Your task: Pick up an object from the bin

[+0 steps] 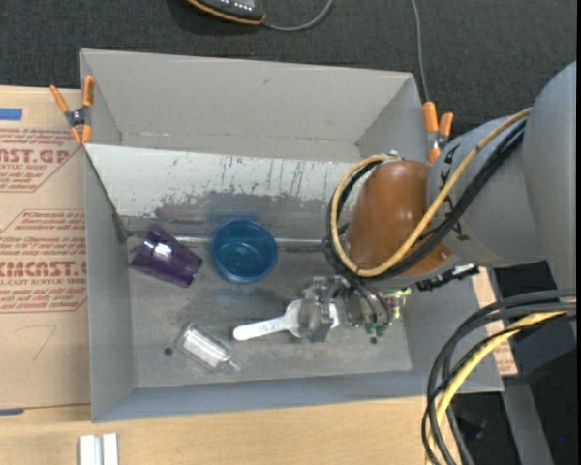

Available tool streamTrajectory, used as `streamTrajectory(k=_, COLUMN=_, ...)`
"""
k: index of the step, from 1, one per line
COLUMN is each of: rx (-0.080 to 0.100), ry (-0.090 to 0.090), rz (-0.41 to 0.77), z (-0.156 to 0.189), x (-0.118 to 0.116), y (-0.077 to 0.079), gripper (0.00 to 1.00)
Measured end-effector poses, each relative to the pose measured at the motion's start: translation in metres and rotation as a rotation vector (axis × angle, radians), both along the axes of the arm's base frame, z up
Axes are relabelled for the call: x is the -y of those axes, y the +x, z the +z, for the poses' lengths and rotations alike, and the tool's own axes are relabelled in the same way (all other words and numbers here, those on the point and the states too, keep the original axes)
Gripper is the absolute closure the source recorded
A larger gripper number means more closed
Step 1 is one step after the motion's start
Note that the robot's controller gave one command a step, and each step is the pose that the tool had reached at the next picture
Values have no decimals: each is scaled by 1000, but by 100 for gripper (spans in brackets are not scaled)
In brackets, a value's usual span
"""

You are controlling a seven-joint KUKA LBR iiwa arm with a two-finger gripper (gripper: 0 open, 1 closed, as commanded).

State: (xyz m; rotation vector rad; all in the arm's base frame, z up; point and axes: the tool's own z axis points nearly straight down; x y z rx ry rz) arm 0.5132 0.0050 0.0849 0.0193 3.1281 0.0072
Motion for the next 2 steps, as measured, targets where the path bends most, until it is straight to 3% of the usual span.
streamTrajectory(k=1, rx=3, ry=-2, rz=124, z=-13, x=-9, y=-20, gripper=0)
streamTrajectory(k=2, rx=2, ry=-2, rz=137, z=-15, x=-10, y=-23, gripper=100)
